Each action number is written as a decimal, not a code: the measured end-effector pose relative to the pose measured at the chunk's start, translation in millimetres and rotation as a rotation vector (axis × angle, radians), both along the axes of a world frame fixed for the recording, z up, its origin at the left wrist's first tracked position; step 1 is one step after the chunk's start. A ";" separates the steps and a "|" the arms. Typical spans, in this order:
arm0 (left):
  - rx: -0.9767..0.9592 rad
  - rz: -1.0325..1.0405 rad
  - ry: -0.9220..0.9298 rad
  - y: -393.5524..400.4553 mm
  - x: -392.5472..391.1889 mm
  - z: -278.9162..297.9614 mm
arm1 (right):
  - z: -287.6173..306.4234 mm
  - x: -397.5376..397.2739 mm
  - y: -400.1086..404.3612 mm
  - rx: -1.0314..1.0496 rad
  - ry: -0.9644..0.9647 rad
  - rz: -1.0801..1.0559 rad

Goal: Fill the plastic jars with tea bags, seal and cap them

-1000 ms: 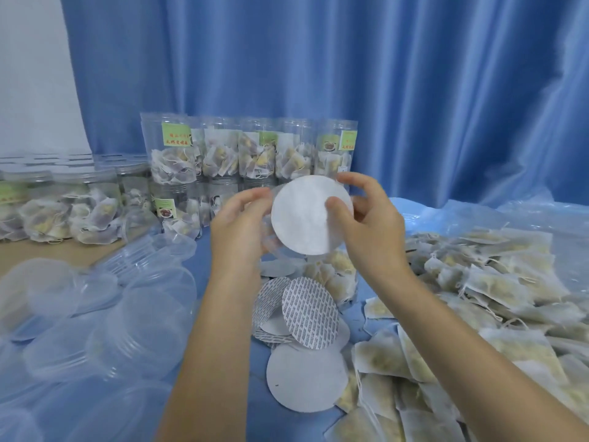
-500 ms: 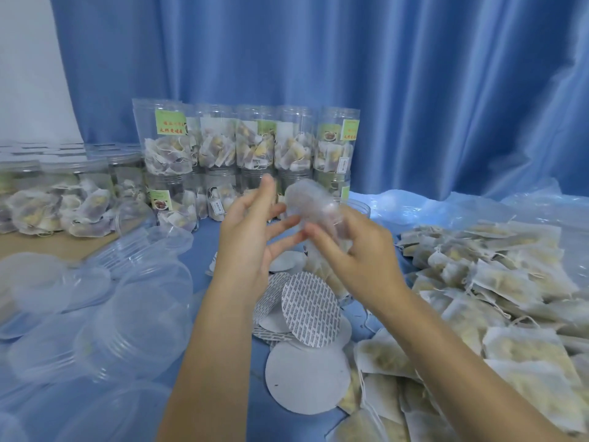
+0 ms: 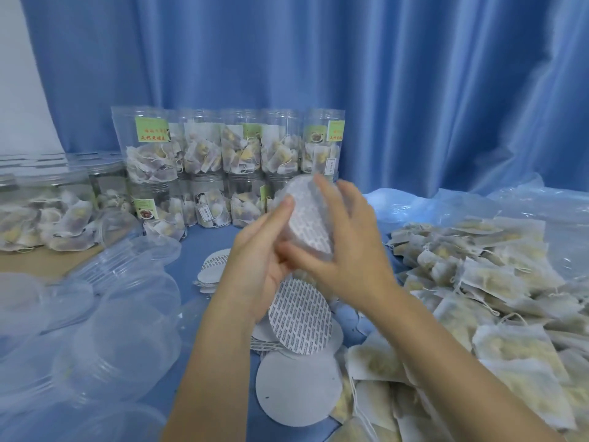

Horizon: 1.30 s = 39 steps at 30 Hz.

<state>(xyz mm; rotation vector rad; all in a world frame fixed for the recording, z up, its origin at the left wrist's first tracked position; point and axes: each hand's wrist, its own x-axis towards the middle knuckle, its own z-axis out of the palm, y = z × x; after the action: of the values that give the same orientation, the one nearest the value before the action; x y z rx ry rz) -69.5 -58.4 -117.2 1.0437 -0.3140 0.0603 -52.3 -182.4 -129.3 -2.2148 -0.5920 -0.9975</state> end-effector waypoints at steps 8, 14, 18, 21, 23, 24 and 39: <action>-0.065 0.278 0.130 14.7 10.8 -11.1 | 40.0 61.0 -17.4 -0.264 0.466 -0.151; -0.054 0.421 0.194 15.1 19.4 -16.3 | 32.9 69.5 -16.4 -0.273 0.469 -0.112; 0.384 0.591 0.315 12.7 24.7 -22.5 | 22.8 57.5 -22.3 -0.250 0.399 -0.121; 0.851 0.848 0.173 16.6 23.4 -35.1 | 14.8 46.3 -22.9 -0.225 0.288 -0.122; 0.755 0.819 0.082 16.2 23.2 -38.5 | 10.8 38.5 -22.1 -0.189 0.222 -0.085; 0.622 0.732 0.086 13.8 22.5 -38.3 | 10.0 35.3 -21.5 -0.166 0.194 -0.060; 0.023 0.389 0.226 30.0 16.0 -35.7 | 10.6 21.5 -3.0 0.340 0.192 0.376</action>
<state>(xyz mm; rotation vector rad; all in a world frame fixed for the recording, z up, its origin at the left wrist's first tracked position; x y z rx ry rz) -53.6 -28.3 -152.9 1.1118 0.0962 0.2861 -30.8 -185.4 -118.7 -1.7882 -0.6644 -0.6288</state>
